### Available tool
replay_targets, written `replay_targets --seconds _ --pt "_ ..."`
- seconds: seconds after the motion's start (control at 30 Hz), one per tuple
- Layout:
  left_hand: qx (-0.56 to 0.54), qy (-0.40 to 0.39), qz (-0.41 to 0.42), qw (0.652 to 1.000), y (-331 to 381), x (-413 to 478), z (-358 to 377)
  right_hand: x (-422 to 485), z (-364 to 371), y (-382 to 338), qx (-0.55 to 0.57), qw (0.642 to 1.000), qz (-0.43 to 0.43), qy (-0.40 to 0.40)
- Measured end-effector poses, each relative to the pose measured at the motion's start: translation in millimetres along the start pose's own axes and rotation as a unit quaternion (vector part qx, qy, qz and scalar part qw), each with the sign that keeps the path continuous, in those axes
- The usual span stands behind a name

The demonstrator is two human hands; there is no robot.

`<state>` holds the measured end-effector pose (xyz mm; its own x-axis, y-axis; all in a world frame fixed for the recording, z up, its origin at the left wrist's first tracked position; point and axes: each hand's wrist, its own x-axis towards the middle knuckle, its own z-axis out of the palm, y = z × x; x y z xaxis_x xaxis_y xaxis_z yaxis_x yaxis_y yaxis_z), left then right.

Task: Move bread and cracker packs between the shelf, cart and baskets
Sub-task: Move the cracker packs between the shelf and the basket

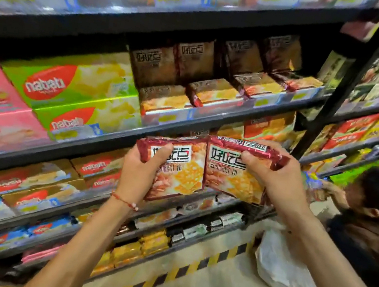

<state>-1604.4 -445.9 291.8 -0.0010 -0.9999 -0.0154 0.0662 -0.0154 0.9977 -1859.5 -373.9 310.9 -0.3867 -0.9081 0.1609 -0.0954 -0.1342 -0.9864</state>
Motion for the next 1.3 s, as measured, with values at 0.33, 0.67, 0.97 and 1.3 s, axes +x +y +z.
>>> replay_targets --seconds 0.33,0.67,0.97,1.3 --pt "-0.029 0.057 0.034 0.997 16.8 58.2 118.0 147.5 -73.8 7.9 0.102 0.994 0.005 -0.03" --pt "0.012 0.18 0.039 0.983 21.3 64.1 221.5 234.0 -141.9 -9.2 0.084 0.985 -0.015 -0.153" --pt "0.007 0.21 0.1 0.972 40.6 107.1 255.5 264.6 -165.8 -8.9 0.098 0.986 -0.021 -0.133" --pt "0.044 0.232 0.022 0.972 69.5 175.2 276.1 290.4 -154.7 -12.0 0.083 0.991 -0.021 -0.108"
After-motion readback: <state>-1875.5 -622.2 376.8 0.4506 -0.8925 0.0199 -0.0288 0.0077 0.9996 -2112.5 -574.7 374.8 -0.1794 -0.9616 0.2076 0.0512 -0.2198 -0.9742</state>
